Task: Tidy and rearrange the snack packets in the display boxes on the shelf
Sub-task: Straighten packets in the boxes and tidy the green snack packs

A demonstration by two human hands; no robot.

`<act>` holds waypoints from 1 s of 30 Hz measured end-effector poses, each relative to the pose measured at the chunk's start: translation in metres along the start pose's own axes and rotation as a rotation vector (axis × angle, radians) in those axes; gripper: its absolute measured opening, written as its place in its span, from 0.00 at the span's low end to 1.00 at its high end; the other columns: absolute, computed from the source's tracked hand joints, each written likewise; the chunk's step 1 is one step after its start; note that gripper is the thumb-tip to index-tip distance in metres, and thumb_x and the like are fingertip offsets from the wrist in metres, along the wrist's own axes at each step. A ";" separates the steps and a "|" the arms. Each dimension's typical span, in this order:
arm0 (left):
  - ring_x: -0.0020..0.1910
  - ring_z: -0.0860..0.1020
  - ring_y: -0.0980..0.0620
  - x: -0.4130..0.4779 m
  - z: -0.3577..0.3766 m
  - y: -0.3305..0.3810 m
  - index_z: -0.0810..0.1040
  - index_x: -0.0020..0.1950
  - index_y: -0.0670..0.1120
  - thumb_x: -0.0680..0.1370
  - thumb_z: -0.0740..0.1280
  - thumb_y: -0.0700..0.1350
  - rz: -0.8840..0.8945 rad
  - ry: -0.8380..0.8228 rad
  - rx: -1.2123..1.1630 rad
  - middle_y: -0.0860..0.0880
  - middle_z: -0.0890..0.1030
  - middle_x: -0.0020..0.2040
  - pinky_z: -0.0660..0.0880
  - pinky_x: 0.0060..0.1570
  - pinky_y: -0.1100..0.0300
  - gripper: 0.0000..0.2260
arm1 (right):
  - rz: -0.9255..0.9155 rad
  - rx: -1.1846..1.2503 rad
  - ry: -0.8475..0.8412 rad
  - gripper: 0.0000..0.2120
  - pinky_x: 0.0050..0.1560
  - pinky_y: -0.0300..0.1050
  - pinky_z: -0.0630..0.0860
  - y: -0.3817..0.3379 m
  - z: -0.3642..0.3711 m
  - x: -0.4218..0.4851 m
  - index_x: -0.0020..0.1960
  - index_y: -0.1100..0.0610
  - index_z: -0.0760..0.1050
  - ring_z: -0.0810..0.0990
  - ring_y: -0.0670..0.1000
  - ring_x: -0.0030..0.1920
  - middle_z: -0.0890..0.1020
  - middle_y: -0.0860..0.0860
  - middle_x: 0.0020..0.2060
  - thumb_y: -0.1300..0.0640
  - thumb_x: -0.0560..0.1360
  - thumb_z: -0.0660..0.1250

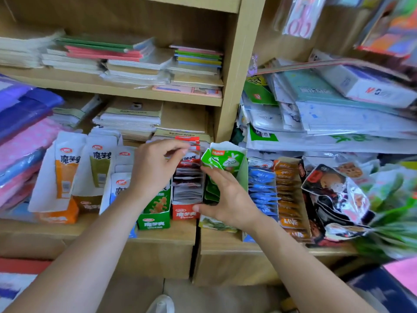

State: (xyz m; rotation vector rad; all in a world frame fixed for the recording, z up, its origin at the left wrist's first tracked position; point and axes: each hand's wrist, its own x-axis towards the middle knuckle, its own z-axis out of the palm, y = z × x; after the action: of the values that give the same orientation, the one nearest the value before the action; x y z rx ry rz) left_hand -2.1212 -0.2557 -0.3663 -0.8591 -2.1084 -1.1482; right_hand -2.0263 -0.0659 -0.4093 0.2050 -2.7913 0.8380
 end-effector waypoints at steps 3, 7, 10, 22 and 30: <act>0.40 0.83 0.56 0.000 0.007 -0.001 0.87 0.51 0.48 0.78 0.73 0.41 0.019 0.013 0.086 0.54 0.87 0.44 0.81 0.42 0.55 0.05 | -0.040 -0.012 -0.018 0.45 0.74 0.55 0.64 0.002 -0.004 -0.004 0.78 0.48 0.59 0.61 0.51 0.76 0.66 0.50 0.75 0.41 0.68 0.77; 0.39 0.84 0.54 -0.002 0.013 -0.004 0.87 0.52 0.47 0.78 0.72 0.42 -0.035 -0.038 0.095 0.53 0.87 0.43 0.80 0.40 0.56 0.05 | -0.101 -0.039 -0.024 0.41 0.73 0.56 0.65 0.005 -0.009 -0.015 0.77 0.50 0.63 0.64 0.52 0.74 0.68 0.50 0.74 0.41 0.70 0.75; 0.42 0.85 0.52 -0.005 0.020 -0.013 0.87 0.51 0.48 0.77 0.72 0.42 -0.136 -0.071 0.127 0.52 0.87 0.43 0.81 0.42 0.53 0.05 | -0.101 0.024 -0.006 0.34 0.72 0.49 0.66 0.006 -0.020 -0.030 0.75 0.52 0.68 0.69 0.49 0.71 0.73 0.50 0.71 0.43 0.73 0.74; 0.44 0.79 0.51 -0.017 0.017 0.007 0.83 0.61 0.55 0.78 0.71 0.53 -0.171 -0.177 0.149 0.53 0.84 0.56 0.74 0.49 0.56 0.12 | 0.158 -0.261 0.231 0.25 0.57 0.53 0.65 0.071 -0.060 -0.056 0.67 0.46 0.76 0.69 0.54 0.64 0.78 0.44 0.63 0.42 0.72 0.73; 0.62 0.75 0.47 -0.019 0.034 0.019 0.85 0.57 0.54 0.75 0.74 0.54 0.001 -0.357 0.335 0.54 0.81 0.60 0.67 0.60 0.47 0.12 | 0.104 -0.196 0.055 0.27 0.54 0.49 0.56 0.041 -0.038 -0.029 0.68 0.41 0.74 0.66 0.51 0.65 0.79 0.42 0.60 0.36 0.71 0.70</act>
State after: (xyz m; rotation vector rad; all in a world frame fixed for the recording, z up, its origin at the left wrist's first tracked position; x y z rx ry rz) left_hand -2.1011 -0.2232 -0.3858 -0.9541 -2.4923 -0.6430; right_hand -1.9997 -0.0088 -0.4066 0.0038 -2.8280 0.5769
